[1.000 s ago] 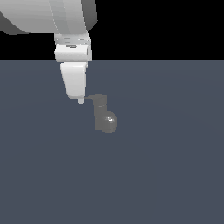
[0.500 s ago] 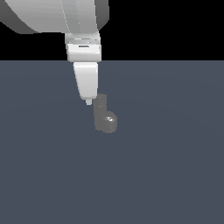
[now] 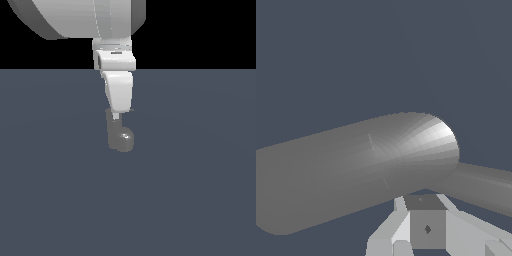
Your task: Turn on the faucet by rotating a designated handle.
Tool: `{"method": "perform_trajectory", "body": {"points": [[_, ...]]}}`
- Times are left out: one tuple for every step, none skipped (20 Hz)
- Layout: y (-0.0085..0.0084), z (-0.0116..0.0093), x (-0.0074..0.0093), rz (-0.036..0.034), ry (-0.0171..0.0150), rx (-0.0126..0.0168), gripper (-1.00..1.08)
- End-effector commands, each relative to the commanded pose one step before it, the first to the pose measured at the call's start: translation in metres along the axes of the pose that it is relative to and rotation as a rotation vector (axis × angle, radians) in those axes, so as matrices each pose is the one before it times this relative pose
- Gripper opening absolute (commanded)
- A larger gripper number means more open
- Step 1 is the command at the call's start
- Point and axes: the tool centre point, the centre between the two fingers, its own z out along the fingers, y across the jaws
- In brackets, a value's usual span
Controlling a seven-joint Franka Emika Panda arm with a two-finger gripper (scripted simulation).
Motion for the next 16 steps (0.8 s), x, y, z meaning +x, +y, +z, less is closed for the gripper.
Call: {"method": "perform_trajectory", "body": {"points": [[-0.00285, 0.00032, 0.00835, 0.00679, -0.00014, 0.00005, -1.00], [-0.00144, 0.00006, 0.00323, 0.00152, 0.00024, -0.00011, -1.00], [-0.00144, 0.00006, 0.00323, 0.00152, 0.00024, -0.00011, -1.00], [-0.00145, 0.00005, 0.00315, 0.00136, 0.00021, -0.00010, -1.00], [-0.00143, 0.00006, 0.00325, 0.00160, 0.00025, -0.00012, -1.00], [-0.00144, 0.00006, 0.00317, 0.00144, 0.00022, -0.00011, -1.00], [-0.00143, 0.00006, 0.00321, 0.00152, 0.00024, -0.00012, -1.00], [-0.00143, 0.00006, 0.00320, 0.00152, 0.00023, -0.00012, -1.00], [-0.00143, 0.00006, 0.00320, 0.00152, 0.00023, -0.00012, -1.00], [-0.00143, 0.00006, 0.00316, 0.00144, 0.00022, -0.00011, -1.00], [-0.00142, 0.00006, 0.00319, 0.00152, 0.00023, -0.00012, -1.00], [-0.00142, 0.00006, 0.00319, 0.00152, 0.00023, -0.00012, -1.00], [-0.00143, 0.00006, 0.00315, 0.00144, 0.00022, -0.00012, -1.00], [-0.00142, 0.00006, 0.00319, 0.00152, 0.00023, -0.00012, -1.00], [-0.00142, 0.00006, 0.00319, 0.00152, 0.00023, -0.00012, -1.00], [-0.00143, 0.00006, 0.00315, 0.00144, 0.00022, -0.00012, -1.00]]}}
